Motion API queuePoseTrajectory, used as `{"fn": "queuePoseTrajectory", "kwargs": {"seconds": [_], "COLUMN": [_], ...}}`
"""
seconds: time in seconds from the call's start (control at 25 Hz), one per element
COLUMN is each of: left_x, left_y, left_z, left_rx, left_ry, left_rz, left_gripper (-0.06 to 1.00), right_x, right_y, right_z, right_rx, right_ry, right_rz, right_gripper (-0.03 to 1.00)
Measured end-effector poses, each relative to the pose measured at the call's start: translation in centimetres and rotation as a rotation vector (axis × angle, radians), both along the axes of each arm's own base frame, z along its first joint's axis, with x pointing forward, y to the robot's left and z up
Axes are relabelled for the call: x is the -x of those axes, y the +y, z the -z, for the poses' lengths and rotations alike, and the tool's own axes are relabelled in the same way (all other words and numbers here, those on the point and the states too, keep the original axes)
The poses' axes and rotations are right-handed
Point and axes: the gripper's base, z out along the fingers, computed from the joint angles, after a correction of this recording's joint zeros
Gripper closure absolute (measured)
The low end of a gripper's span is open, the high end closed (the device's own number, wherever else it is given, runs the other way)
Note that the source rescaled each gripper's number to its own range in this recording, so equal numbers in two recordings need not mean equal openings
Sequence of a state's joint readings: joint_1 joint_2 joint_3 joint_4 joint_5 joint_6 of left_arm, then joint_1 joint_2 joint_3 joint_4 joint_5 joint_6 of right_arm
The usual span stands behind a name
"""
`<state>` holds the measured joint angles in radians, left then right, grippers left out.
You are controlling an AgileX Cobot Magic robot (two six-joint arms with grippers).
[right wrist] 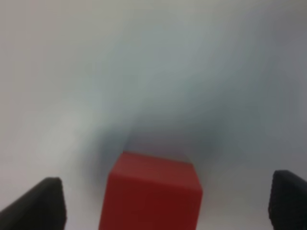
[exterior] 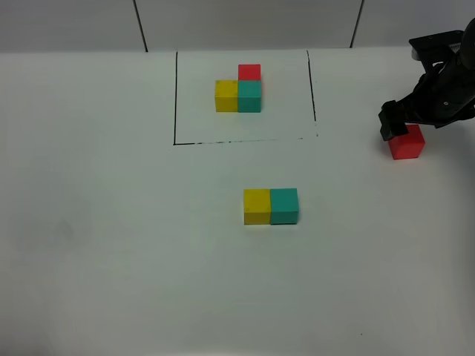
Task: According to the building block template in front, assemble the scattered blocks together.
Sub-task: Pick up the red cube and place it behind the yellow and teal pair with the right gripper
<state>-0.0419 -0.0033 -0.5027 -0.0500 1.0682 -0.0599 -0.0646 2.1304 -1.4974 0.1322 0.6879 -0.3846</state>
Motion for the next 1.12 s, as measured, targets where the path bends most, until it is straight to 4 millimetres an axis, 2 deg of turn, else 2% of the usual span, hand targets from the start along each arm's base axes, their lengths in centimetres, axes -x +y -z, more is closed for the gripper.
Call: {"fn": "queuePoseTrajectory", "kwargs": {"seconds": [0.4, 0.6, 0.68, 0.72, 0.8, 0.84, 0.88, 0.92, 1.04, 1.12], "left_x": [0.0, 0.0, 0.0, 0.0, 0.0, 0.0, 0.0, 0.0, 0.0, 0.0], "left_y": [0.0, 0.0, 0.0, 0.0, 0.0, 0.0, 0.0, 0.0, 0.0, 0.0], "left_z": [0.0, 0.0, 0.0, 0.0, 0.0, 0.0, 0.0, 0.0, 0.0, 0.0], "left_rx": [0.0, 0.0, 0.0, 0.0, 0.0, 0.0, 0.0, 0.0, 0.0, 0.0], "left_ry": [0.0, 0.0, 0.0, 0.0, 0.0, 0.0, 0.0, 0.0, 0.0, 0.0], "left_rz": [0.0, 0.0, 0.0, 0.0, 0.0, 0.0, 0.0, 0.0, 0.0, 0.0], "left_gripper": [0.06, 0.06, 0.06, 0.06, 0.06, 0.06, 0.06, 0.06, 0.06, 0.06], "right_x": [-0.6, -0.7, -0.7, -0.7, -0.7, -0.8, -0.8, -0.8, -0.9, -1.0], "right_y": [-0.9, -0.9, -0.9, -0.9, -0.8, -0.8, -0.7, -0.6, 0.0, 1.4], "right_z": [2.7, 2.7, 2.6, 2.6, 2.6, 2.6, 2.6, 2.6, 2.5, 2.3], "right_rx": [-0.004, -0.009, -0.01, -0.013, -0.022, -0.03, -0.038, -0.049, -0.108, -0.148], "right_ry": [0.033, 0.03, 0.029, 0.03, 0.029, 0.03, 0.03, 0.029, 0.028, 0.028], "right_rz": [0.027, 0.034, 0.035, 0.037, 0.043, 0.049, 0.055, 0.062, 0.115, 0.145], "right_gripper": [0.24, 0.26, 0.35, 0.44, 0.7, 0.89, 0.94, 0.95, 0.95, 0.95]}}
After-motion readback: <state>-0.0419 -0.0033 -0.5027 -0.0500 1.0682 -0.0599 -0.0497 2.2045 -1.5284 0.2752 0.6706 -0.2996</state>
